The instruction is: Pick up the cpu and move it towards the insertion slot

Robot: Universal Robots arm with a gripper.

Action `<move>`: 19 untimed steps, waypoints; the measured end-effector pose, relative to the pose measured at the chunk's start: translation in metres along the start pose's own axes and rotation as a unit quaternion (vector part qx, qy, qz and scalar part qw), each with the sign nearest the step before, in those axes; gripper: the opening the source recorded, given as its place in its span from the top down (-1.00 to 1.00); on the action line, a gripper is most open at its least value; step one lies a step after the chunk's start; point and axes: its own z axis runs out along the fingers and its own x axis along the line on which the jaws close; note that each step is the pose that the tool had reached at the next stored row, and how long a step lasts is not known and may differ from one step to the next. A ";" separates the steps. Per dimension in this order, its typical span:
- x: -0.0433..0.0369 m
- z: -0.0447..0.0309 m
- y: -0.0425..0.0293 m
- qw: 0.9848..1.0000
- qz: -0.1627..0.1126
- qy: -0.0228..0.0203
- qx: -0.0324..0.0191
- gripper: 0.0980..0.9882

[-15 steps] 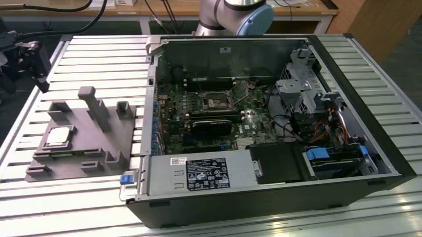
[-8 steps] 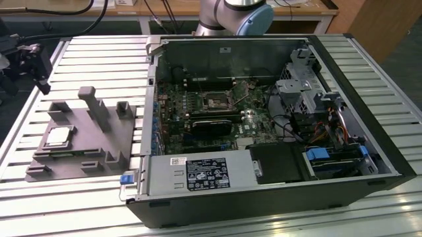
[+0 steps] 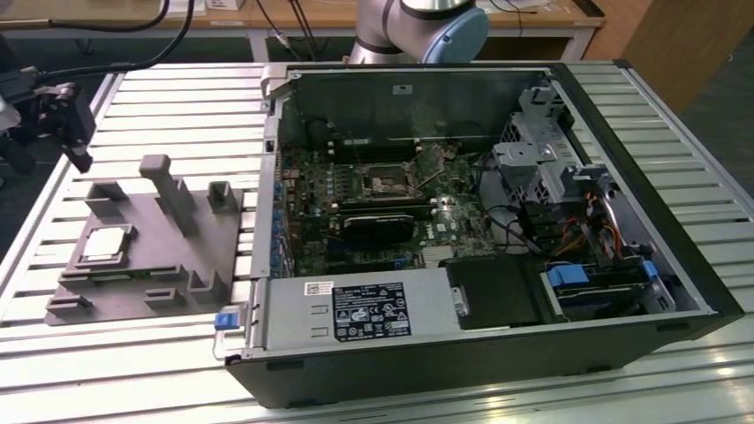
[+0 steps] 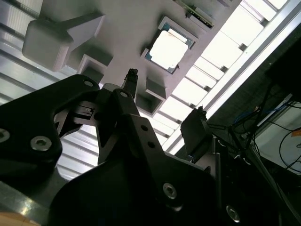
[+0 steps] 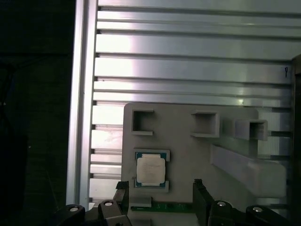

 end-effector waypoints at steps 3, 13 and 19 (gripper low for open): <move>0.0000 0.0021 -0.0004 1.000 0.000 0.000 0.000 -0.23; 0.0001 0.0107 -0.0020 1.000 0.000 0.000 0.000 -0.23; 0.0004 0.0169 -0.0042 1.000 0.000 0.000 0.000 -0.23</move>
